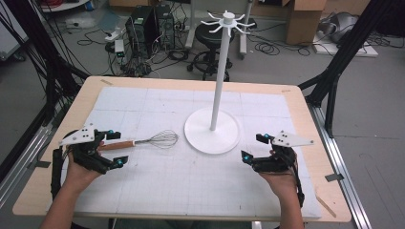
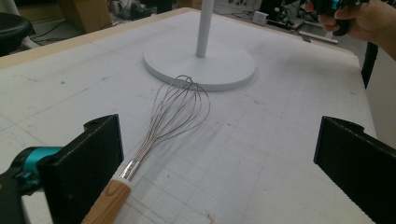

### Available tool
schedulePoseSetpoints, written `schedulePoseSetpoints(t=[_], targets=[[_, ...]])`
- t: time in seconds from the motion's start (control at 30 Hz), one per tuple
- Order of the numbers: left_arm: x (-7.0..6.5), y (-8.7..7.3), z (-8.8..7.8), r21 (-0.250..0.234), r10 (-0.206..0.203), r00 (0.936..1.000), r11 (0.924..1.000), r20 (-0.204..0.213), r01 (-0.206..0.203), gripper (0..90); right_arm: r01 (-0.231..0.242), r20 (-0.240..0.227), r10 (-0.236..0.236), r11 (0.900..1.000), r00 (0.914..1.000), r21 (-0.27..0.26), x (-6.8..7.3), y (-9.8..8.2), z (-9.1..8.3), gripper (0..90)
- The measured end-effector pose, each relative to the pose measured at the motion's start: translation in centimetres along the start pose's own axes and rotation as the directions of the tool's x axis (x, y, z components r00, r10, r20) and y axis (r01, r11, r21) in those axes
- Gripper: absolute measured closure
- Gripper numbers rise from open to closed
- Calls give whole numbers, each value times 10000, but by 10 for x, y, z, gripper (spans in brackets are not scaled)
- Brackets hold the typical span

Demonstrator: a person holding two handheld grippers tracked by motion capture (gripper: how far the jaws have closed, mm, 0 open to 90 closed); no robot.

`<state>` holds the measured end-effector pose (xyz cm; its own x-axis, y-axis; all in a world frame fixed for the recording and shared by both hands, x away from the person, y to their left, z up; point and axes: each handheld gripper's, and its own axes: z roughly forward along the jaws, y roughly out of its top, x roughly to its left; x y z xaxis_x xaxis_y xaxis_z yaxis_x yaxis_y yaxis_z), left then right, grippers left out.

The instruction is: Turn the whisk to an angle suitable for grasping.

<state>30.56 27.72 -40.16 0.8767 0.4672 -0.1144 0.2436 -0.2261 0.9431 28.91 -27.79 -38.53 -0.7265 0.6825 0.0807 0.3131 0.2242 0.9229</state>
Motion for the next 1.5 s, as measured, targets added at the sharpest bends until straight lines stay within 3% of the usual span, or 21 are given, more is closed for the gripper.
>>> schedulePoseSetpoints(t=[0.27,0.7,0.9,1.0,1.1,1.3,1.33,1.5], targets=[[0,-1,4,192,106,9999,9998,45,-107,20,84,56,-84,9999,9999,-70,3,3,-3,110],[6,1,1,118,-170,9996,9998,-205,172,20,-38,119,37,10000,9999,60,0,-1,-3,110],[14,0,8,578,-342,9982,9976,-487,370,20,-89,121,88,9999,9999,53,-1,-1,-3,110],[18,5,6,521,-342,9980,9980,-527,370,20,-132,160,132,9999,9998,26,-2,-2,-4,110],[23,16,7,727,-184,9987,9971,-473,218,20,-183,168,182,9998,9997,84,-2,-3,-3,111],[32,21,11,1100,-119,9981,9938,-608,185,20,-195,177,192,9997,9997,171,-2,-4,-1,110],[36,21,12,1348,-203,9974,9904,-688,294,20,-177,181,175,9997,9997,148,-2,-4,-1,110],[46,19,14,1712,-351,9948,9839,-953,512,20,-213,184,210,9997,9996,141,-2,-5,-1,110]])
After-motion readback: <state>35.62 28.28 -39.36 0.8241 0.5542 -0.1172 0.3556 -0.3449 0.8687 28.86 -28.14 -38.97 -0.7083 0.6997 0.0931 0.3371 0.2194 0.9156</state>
